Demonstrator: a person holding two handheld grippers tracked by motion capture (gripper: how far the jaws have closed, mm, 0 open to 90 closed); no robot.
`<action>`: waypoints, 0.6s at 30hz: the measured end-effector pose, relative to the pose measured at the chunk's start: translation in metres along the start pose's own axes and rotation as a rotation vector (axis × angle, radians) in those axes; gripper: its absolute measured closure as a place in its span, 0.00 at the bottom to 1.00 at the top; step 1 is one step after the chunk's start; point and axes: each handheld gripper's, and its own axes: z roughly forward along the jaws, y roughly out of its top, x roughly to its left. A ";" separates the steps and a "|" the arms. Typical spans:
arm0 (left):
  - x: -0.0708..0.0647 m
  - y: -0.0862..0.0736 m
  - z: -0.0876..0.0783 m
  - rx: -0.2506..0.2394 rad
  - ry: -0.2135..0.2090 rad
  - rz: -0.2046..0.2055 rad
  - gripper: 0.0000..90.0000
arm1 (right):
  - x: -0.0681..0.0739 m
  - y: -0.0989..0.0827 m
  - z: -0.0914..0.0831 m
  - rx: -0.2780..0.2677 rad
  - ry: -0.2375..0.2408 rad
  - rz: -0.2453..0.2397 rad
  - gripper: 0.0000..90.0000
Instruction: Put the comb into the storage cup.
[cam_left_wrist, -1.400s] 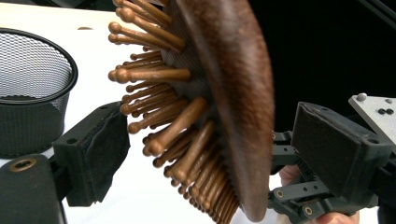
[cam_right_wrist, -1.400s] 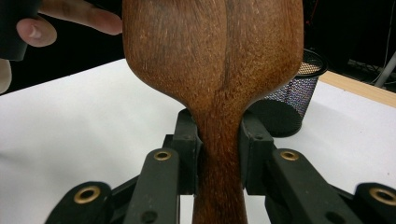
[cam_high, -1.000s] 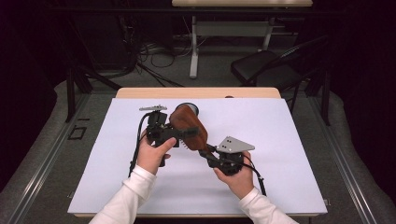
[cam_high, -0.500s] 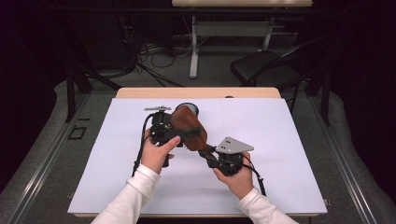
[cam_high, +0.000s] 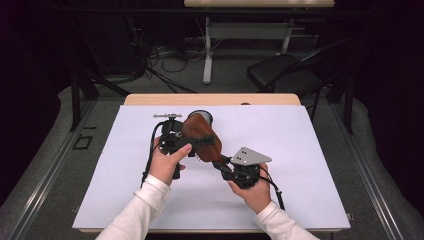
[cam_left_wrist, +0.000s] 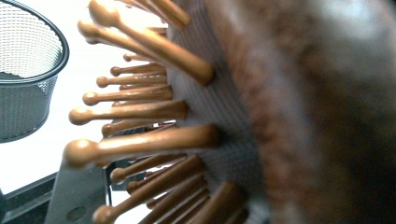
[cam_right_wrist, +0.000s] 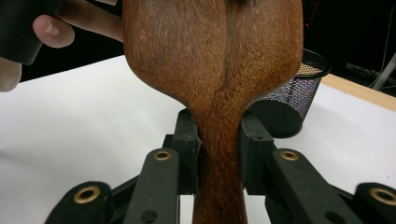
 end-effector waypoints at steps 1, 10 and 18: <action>0.000 0.000 0.000 -0.009 0.000 -0.009 0.38 | 0.000 0.000 0.000 -0.001 0.001 0.000 0.80; 0.003 -0.002 -0.003 -0.023 -0.009 -0.046 0.45 | -0.001 -0.001 0.001 -0.001 0.004 0.001 0.80; 0.005 -0.002 -0.003 -0.013 -0.024 -0.072 0.48 | -0.002 -0.003 0.002 0.001 0.005 -0.007 0.80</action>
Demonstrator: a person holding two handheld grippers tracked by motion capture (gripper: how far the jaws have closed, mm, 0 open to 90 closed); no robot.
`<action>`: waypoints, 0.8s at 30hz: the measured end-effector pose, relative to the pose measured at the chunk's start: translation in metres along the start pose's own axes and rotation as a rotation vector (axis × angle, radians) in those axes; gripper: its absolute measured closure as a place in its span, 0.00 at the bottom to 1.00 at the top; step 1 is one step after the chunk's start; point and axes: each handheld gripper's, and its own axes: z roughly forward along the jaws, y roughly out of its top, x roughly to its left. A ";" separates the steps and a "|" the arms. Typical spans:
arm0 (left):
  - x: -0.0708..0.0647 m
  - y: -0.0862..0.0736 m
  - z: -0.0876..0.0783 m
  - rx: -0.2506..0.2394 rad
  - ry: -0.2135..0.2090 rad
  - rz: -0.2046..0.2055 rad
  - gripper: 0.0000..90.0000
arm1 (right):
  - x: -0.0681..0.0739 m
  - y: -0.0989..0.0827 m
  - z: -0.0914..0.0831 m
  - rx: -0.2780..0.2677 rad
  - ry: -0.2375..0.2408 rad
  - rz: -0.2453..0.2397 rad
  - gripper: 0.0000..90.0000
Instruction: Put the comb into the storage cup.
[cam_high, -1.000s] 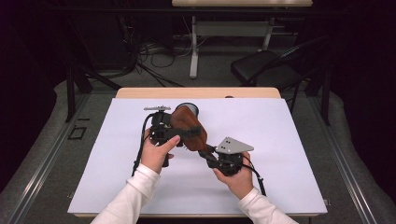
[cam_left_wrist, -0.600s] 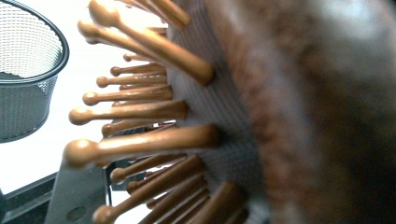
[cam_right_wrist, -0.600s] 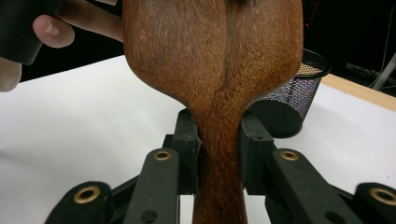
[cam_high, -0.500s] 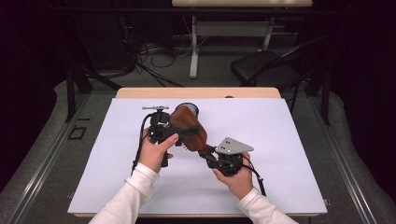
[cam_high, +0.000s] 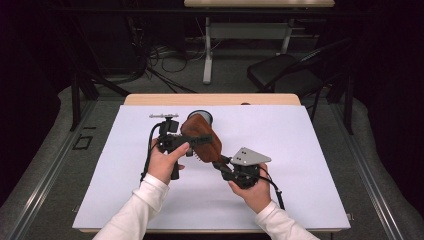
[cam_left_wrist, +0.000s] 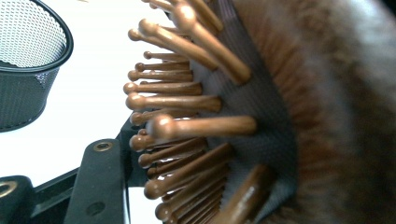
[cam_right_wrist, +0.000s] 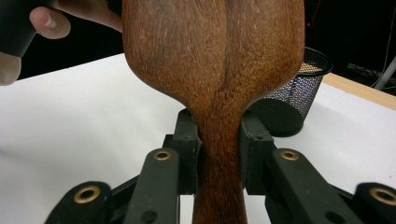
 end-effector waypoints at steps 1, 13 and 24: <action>0.000 0.000 0.000 0.001 -0.001 -0.002 0.48 | 0.000 0.000 0.000 0.000 -0.001 -0.002 0.80; 0.002 0.000 0.000 0.018 -0.004 -0.063 0.50 | 0.000 -0.002 0.001 0.007 -0.001 -0.009 0.80; 0.002 -0.001 0.001 0.029 0.026 -0.116 0.51 | -0.001 -0.004 0.003 0.013 0.003 -0.005 0.80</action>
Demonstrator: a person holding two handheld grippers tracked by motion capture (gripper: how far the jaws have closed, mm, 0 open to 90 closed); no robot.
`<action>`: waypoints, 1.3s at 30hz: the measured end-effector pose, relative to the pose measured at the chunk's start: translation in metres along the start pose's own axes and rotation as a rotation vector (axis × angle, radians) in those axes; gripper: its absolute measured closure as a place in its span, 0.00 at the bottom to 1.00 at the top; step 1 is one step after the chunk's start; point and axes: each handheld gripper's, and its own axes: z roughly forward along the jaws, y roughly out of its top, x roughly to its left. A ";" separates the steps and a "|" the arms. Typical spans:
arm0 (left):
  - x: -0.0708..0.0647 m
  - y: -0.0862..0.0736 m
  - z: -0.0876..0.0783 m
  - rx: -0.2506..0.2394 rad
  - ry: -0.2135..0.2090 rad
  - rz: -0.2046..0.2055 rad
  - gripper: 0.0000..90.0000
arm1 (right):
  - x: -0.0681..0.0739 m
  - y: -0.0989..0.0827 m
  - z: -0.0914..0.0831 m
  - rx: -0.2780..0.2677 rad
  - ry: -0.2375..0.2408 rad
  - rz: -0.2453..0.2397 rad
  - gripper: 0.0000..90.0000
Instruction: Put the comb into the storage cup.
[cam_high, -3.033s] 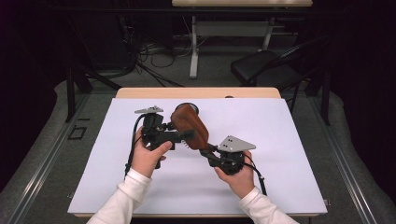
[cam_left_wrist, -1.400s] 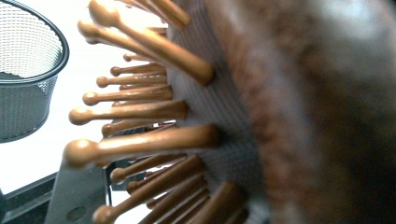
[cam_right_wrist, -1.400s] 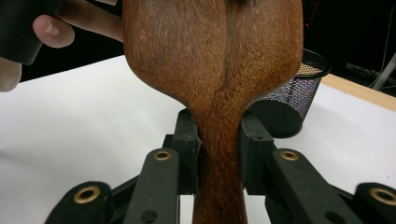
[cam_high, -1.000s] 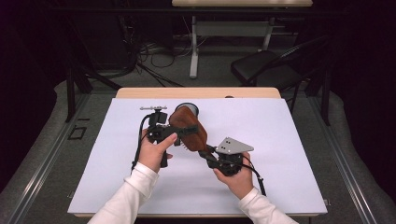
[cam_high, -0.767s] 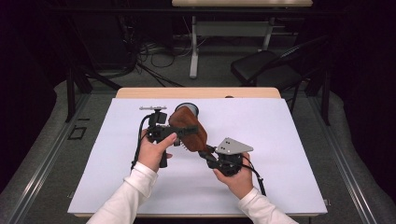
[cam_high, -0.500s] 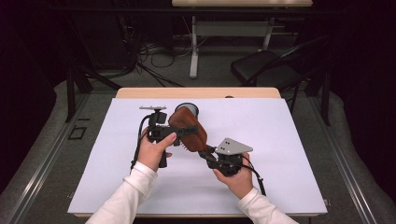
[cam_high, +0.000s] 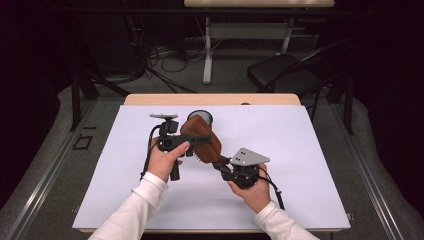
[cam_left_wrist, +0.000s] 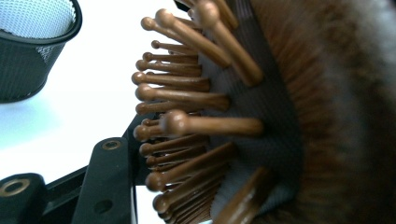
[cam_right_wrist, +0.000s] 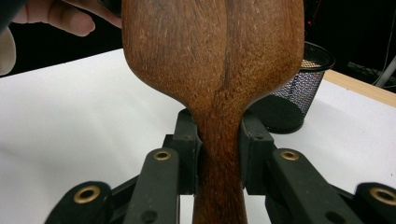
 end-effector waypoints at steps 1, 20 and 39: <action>0.000 0.000 0.000 0.002 0.002 0.002 0.51 | 0.000 0.000 0.000 0.000 -0.002 0.001 0.80; -0.005 0.006 0.005 0.022 0.039 -0.025 0.52 | -0.004 -0.001 0.002 -0.003 0.002 0.035 0.80; -0.003 0.012 0.011 0.021 0.049 -0.071 0.53 | -0.006 -0.001 0.002 -0.016 -0.023 0.051 0.71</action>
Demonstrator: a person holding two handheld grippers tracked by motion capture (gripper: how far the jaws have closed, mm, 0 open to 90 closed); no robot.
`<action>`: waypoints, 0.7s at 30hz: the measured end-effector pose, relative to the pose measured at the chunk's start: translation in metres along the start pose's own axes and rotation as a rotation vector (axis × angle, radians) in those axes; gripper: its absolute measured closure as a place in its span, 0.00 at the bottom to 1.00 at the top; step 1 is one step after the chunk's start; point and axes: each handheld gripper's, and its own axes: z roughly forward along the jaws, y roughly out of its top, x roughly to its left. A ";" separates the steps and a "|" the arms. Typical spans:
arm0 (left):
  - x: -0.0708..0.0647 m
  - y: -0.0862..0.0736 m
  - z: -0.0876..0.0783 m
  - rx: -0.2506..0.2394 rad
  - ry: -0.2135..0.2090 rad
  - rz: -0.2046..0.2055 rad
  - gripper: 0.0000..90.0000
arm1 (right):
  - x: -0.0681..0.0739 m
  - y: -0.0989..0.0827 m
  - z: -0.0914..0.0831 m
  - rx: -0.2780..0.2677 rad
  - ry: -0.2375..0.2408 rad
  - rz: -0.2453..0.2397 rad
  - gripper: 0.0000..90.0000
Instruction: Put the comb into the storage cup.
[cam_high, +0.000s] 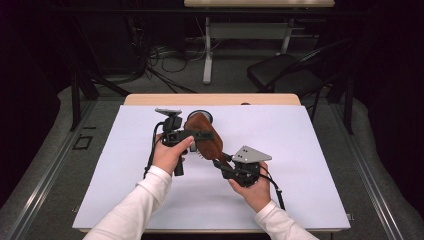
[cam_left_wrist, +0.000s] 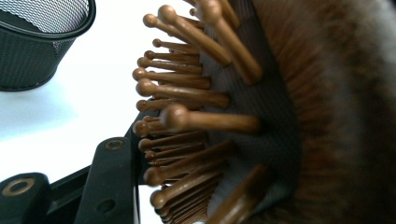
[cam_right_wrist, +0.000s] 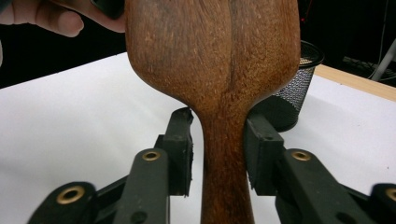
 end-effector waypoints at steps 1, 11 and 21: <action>0.000 0.000 0.000 -0.003 0.001 -0.004 0.53 | 0.000 0.000 0.000 0.000 0.001 0.003 0.69; 0.005 0.005 0.002 -0.024 0.026 -0.011 0.53 | -0.003 0.003 -0.002 -0.025 -0.030 -0.003 0.53; 0.010 0.009 -0.002 -0.060 0.031 -0.025 0.53 | -0.007 0.007 0.000 -0.041 -0.022 0.022 0.48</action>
